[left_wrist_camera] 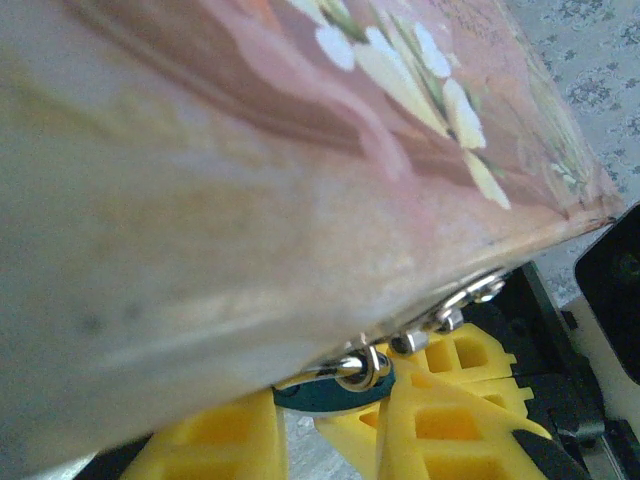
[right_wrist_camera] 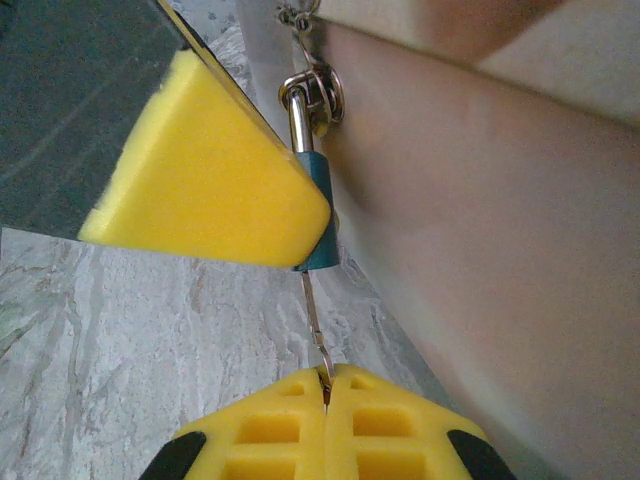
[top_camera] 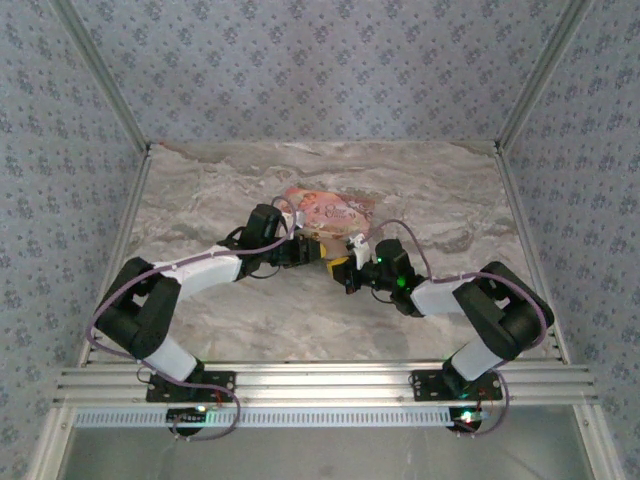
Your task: Unlock a padlock with a key
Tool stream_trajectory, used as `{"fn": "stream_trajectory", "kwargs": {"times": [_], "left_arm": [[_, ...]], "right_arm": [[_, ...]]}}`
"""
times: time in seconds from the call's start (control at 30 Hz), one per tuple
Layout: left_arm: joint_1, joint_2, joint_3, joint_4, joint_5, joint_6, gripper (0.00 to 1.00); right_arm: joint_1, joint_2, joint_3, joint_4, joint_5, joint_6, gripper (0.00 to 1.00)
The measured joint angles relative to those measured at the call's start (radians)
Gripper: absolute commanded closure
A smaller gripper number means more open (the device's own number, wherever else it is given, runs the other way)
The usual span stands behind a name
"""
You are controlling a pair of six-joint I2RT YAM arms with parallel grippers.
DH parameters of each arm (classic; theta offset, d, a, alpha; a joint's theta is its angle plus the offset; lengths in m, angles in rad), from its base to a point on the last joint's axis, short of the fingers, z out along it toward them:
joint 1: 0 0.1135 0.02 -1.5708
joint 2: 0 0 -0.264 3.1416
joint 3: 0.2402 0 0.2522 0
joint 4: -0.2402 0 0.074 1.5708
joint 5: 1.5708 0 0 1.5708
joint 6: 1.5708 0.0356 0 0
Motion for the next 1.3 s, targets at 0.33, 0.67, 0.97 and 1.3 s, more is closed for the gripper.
{"fn": "stream_trajectory", "kwargs": {"times": [0.33,0.67,0.97,1.3], "left_arm": [[0.000,0.000,0.000,0.000,0.003,0.000,0.78],[0.000,0.000,0.000,-0.001,0.005,0.000,0.78],[0.007,0.000,0.000,-0.008,-0.005,0.005,0.78],[0.007,0.000,0.000,0.001,-0.008,0.004,0.78]], "right_arm": [[-0.003,-0.016,0.000,-0.015,0.016,-0.007,1.00],[0.000,-0.016,0.003,-0.022,0.023,-0.044,1.00],[0.017,-0.016,0.074,-0.160,0.049,-0.139,1.00],[0.008,-0.016,0.075,-0.152,0.035,-0.116,1.00]]}}
